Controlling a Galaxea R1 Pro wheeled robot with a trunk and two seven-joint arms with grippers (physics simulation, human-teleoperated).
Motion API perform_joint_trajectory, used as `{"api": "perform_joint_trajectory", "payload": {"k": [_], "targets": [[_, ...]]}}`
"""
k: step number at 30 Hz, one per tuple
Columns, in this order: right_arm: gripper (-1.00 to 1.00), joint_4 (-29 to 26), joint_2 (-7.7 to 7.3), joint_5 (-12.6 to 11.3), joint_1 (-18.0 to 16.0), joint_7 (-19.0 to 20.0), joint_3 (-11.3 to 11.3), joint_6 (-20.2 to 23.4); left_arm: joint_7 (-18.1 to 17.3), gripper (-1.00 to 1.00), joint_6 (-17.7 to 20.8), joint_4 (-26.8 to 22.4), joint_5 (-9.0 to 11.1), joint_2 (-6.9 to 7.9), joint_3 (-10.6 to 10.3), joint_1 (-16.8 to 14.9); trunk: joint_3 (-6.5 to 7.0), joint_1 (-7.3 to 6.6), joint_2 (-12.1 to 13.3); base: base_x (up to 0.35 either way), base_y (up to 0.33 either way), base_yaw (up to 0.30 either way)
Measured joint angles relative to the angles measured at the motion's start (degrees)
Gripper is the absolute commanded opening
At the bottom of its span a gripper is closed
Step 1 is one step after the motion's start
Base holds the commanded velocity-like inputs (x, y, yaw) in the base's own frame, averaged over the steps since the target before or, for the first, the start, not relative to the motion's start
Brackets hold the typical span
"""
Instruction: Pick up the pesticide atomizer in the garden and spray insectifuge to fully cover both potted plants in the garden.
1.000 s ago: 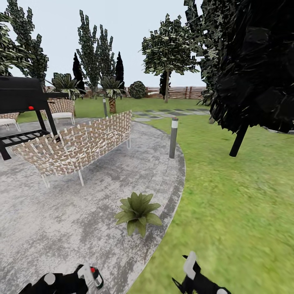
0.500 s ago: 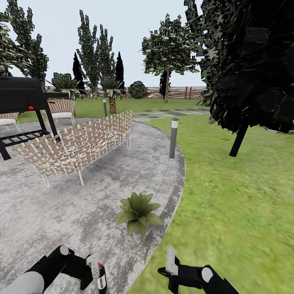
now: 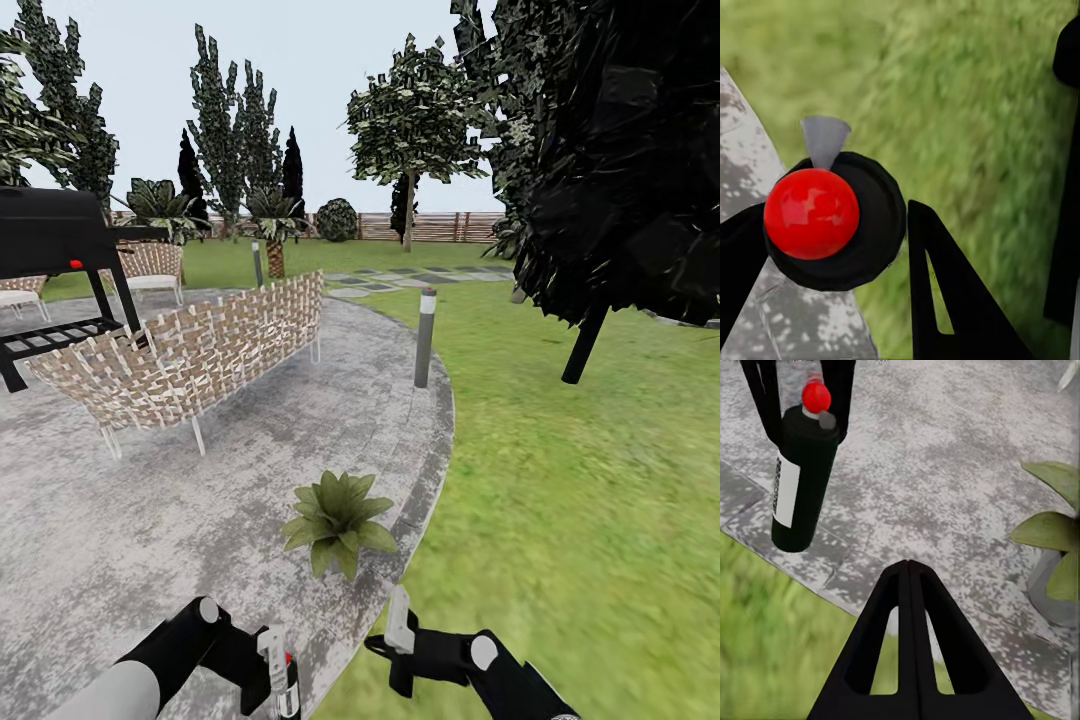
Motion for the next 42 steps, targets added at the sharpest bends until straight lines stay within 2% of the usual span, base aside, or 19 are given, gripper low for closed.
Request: {"api": "perform_joint_trajectory", "payload": {"k": [2,4,9,21,24,30,42], "targets": [[-1.0,0.0,0.32,0.0,-0.1,0.6,0.1,0.0,0.2,-1.0,0.0,0.0,0.0,-0.74,0.0,0.0,0.0,0.0,0.0,0.0,0.0,0.0],[-1.0,-0.1,1.31,0.0,-0.1,3.7,0.0,0.0,0.4,-1.0,0.0,0.0,-0.1,-1.29,0.0,0.0,0.0,0.0,0.0,0.0,0.0,0.0],[-1.0,-0.2,2.0,0.0,-0.2,5.8,0.0,0.0,0.6,-1.0,0.0,0.0,-0.1,-1.7,0.0,0.0,0.0,0.0,0.0,0.0,0.0,0.0],[-1.0,-0.2,2.06,-0.1,-0.7,6.0,0.0,0.0,0.4,-1.0,-0.3,0.0,0.3,-3.18,-0.2,0.4,0.0,0.0,0.0,0.0,0.0,0.0],[-1.0,-0.2,2.06,0.0,-0.8,6.0,0.0,0.0,0.4,-1.0,-0.4,0.1,0.4,-4.65,-0.1,0.4,0.0,0.0,0.0,0.0,0.0,0.0],[-1.0,-0.2,2.05,0.0,-0.8,6.0,0.0,0.0,0.5,-1.0,-0.5,0.1,0.2,-6.37,0.0,0.4,0.0,0.0,0.0,0.0,0.0,0.0],[-1.0,-0.1,2.06,0.0,-0.8,6.0,0.0,-0.1,0.5,-1.0,-0.8,0.1,0.6,-7.33,0.0,0.4,0.0,0.0,0.0,0.0,0.0,0.0]]}}
